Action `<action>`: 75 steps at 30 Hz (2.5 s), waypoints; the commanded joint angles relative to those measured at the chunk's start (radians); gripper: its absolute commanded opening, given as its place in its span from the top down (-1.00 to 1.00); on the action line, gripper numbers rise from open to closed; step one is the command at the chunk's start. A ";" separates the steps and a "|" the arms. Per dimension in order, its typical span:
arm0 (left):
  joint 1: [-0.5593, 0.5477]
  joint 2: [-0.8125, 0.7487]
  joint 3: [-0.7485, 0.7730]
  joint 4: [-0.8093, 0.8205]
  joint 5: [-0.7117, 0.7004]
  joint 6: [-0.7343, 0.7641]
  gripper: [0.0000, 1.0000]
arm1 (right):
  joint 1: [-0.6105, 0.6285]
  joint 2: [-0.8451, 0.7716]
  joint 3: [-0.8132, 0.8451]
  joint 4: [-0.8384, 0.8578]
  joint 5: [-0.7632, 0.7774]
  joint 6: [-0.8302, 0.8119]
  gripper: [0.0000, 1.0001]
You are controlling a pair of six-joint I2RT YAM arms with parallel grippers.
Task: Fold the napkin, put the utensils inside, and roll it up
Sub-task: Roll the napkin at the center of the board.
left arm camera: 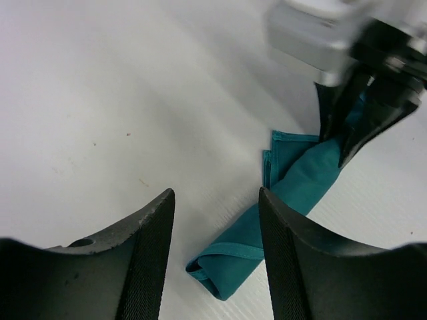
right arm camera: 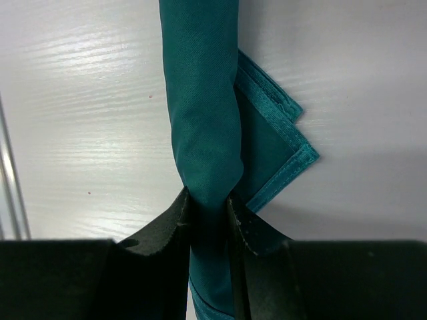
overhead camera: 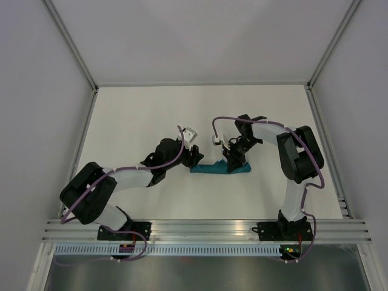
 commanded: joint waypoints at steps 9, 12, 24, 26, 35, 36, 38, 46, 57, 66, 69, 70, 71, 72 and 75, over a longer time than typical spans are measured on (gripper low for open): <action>-0.253 0.080 0.086 -0.011 -0.200 0.439 -0.22 | -0.027 0.286 0.213 -0.190 0.070 -0.048 0.97; -0.293 0.129 0.111 -0.011 -0.211 0.497 -0.39 | -0.025 0.303 0.228 -0.198 0.074 -0.042 0.97; -0.403 0.304 0.194 -0.018 -0.309 0.683 -0.46 | -0.031 0.333 0.257 -0.213 0.077 -0.029 0.97; -0.403 0.325 0.215 -0.030 -0.333 0.705 -0.47 | -0.031 0.333 0.259 -0.214 0.076 -0.028 0.98; -0.403 0.391 0.274 -0.142 -0.338 0.777 -0.28 | -0.042 0.358 0.291 -0.254 0.065 -0.034 0.99; -0.403 0.393 0.277 -0.159 -0.329 0.778 -0.23 | -0.042 0.362 0.296 -0.260 0.064 -0.037 0.99; -0.403 0.399 0.290 -0.211 -0.297 0.766 -0.01 | -0.047 0.365 0.302 -0.265 0.059 -0.037 0.99; -0.387 0.431 0.369 -0.389 -0.153 0.680 0.64 | -0.051 0.323 0.296 -0.248 0.019 -0.014 0.29; -0.299 0.451 0.406 -0.468 0.068 0.499 0.65 | -0.138 0.083 0.230 -0.045 -0.048 0.196 -0.21; -0.227 0.494 0.456 -0.539 0.228 0.406 0.63 | -0.294 -0.067 0.100 0.229 -0.128 0.389 -0.24; -0.210 0.520 0.476 -0.585 0.295 0.387 0.62 | -0.310 -0.162 0.008 0.267 -0.118 0.342 -0.23; -0.196 0.528 0.488 -0.594 0.315 0.375 0.62 | -0.310 -0.191 -0.022 0.295 -0.117 0.325 -0.23; -0.190 0.541 0.497 -0.614 0.337 0.367 0.62 | -0.310 -0.248 -0.051 0.316 -0.114 0.319 -0.23; -0.184 0.552 0.507 -0.629 0.373 0.364 0.62 | -0.310 -0.275 -0.103 0.330 -0.111 0.291 -0.23; -0.150 0.586 0.548 -0.669 0.449 0.346 0.62 | -0.310 -0.363 -0.180 0.327 -0.121 0.212 -0.22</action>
